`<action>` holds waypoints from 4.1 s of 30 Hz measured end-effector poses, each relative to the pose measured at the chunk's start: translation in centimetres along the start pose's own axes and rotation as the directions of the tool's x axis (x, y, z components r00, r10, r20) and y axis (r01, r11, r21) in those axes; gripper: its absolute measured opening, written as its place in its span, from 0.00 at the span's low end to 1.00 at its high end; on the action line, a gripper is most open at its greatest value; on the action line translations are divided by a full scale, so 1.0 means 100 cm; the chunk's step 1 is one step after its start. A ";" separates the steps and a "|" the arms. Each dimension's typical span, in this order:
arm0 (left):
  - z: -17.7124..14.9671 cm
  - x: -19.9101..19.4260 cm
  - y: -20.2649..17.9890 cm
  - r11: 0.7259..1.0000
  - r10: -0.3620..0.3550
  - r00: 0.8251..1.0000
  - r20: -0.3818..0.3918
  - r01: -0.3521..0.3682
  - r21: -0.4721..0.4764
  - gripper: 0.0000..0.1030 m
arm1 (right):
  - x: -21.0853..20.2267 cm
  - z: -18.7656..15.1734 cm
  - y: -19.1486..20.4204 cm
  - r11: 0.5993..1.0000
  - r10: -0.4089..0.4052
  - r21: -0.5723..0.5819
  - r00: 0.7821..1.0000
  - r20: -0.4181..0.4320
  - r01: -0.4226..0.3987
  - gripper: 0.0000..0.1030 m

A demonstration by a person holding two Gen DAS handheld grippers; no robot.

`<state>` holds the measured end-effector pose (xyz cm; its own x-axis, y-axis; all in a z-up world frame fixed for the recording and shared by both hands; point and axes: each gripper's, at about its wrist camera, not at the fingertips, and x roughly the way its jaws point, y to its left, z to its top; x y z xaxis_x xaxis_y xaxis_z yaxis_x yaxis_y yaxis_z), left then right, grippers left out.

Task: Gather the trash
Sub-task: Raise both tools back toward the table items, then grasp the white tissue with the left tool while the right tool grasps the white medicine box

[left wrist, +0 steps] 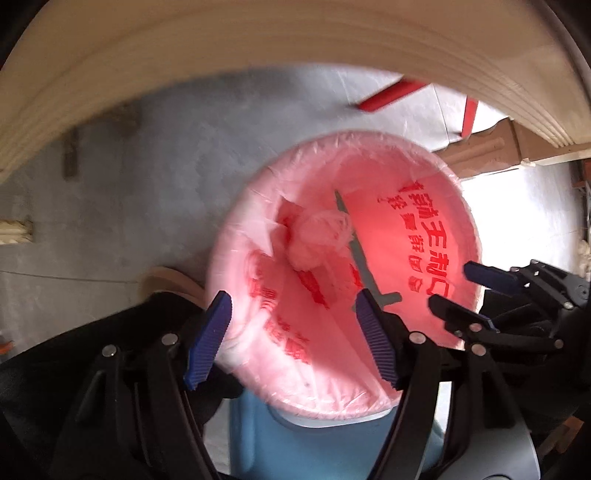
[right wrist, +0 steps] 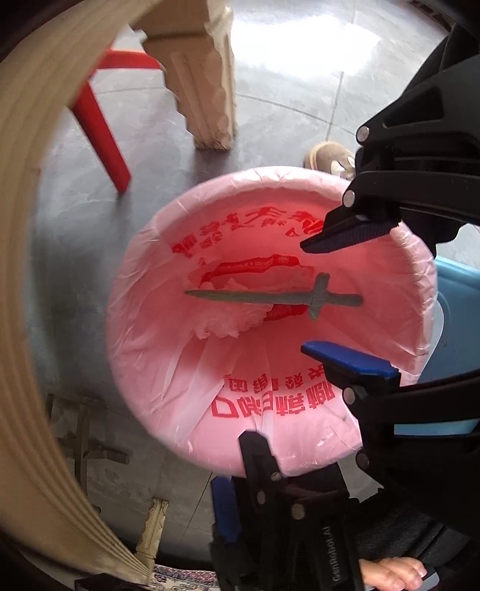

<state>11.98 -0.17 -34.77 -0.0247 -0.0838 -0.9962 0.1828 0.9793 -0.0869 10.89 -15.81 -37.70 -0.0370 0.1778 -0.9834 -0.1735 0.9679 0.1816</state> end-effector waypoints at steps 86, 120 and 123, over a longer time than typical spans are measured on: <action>0.292 -0.240 -0.044 0.952 0.113 0.955 0.275 -0.183 0.244 0.75 | -0.259 0.218 -0.098 0.999 -0.025 0.030 0.947 0.320 0.016 0.73; 0.331 -0.181 -0.025 0.959 0.050 0.980 0.193 -0.102 0.265 0.75 | -0.194 0.254 -0.095 0.997 -0.072 -0.004 0.974 0.217 0.075 0.79; 0.331 -0.179 -0.019 0.959 0.041 0.981 0.189 -0.091 0.267 0.66 | -0.196 0.253 -0.094 0.991 -0.128 -0.004 0.963 0.236 0.132 0.60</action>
<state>44.58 -6.67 -17.07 0.1691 -0.0771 -0.9826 0.4403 0.8978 0.0053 38.16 -23.86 -20.29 0.2187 0.0897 -0.9717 -0.1812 0.9822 0.0499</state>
